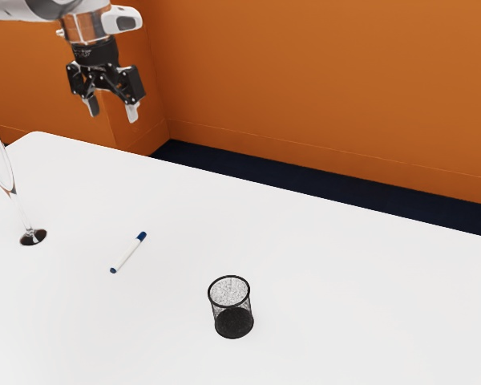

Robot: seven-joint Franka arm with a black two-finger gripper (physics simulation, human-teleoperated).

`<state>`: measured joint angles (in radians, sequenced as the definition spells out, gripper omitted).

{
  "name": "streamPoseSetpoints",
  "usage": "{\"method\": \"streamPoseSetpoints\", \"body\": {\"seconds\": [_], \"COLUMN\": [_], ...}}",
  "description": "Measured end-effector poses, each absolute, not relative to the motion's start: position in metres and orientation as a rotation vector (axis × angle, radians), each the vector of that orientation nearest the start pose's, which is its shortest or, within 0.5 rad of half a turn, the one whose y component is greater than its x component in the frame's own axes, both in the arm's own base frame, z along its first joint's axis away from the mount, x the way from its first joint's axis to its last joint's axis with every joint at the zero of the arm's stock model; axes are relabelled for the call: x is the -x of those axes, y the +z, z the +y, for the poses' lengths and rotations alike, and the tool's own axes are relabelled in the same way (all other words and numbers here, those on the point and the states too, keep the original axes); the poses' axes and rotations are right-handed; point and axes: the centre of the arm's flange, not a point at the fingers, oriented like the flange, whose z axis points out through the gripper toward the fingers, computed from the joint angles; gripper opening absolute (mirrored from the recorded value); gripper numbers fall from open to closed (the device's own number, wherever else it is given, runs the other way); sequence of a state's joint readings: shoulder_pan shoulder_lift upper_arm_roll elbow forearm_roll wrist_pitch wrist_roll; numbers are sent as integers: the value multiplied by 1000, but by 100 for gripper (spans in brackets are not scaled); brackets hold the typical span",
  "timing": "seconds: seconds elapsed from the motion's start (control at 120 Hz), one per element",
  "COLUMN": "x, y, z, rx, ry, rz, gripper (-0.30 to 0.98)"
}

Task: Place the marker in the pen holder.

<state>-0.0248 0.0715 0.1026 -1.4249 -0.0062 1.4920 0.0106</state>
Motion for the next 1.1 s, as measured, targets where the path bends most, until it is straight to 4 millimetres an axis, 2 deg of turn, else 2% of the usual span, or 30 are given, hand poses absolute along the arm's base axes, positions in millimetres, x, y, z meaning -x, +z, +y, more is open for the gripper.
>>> {"method": "streamPoseSetpoints", "body": {"seconds": [0.117,0.217,0.267,0.333,0.425,0.475,0.567,0.667,0.708,0.833,0.975,1.1], "x": [-565,-561,-550,-531,-515,-512,-509,-520,-527,-546,-559,-569], "y": [647,649,645,618,547,511,460,403,390,367,327,311], "z": [41,48,53,60,81,97,117,131,130,111,112,112], "rx": [3128,3122,3128,3136,3140,3136,3124,3098,3093,3087,3074,3072], "ry": [27,34,48,108,230,282,327,374,349,277,236,188], "rz": [-103,-125,-138,-155,-215,-267,-336,-384,-378,-304,-284,-226], "gripper": [69,69,69,69,69,69,69,69,69,69,69,69]}}
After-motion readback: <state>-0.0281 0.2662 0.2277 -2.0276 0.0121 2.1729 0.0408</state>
